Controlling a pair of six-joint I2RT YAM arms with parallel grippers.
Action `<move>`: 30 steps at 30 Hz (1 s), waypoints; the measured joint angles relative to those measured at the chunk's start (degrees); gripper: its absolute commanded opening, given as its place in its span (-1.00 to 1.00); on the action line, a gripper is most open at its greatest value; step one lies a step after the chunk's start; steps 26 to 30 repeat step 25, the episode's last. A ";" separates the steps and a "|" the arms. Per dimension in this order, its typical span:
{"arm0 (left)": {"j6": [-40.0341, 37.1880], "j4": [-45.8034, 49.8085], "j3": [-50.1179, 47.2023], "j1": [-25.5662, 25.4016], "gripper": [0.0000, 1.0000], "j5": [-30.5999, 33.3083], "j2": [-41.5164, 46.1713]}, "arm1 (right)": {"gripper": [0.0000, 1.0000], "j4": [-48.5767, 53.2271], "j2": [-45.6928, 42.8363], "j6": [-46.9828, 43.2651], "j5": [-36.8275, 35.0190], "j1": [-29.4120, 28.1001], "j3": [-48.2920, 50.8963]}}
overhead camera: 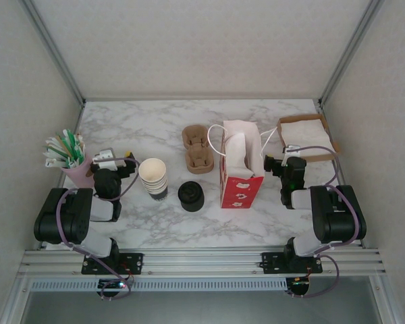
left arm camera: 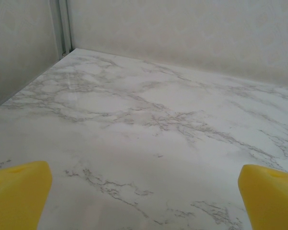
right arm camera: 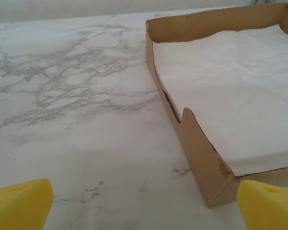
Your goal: Pack the takeout coffee
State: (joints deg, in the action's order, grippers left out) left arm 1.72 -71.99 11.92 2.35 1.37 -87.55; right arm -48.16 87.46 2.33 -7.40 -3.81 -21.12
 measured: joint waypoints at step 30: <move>0.00 0.00 0.02 0.00 0.99 0.00 0.02 | 0.98 1.07 0.11 -0.24 0.17 -0.20 -0.37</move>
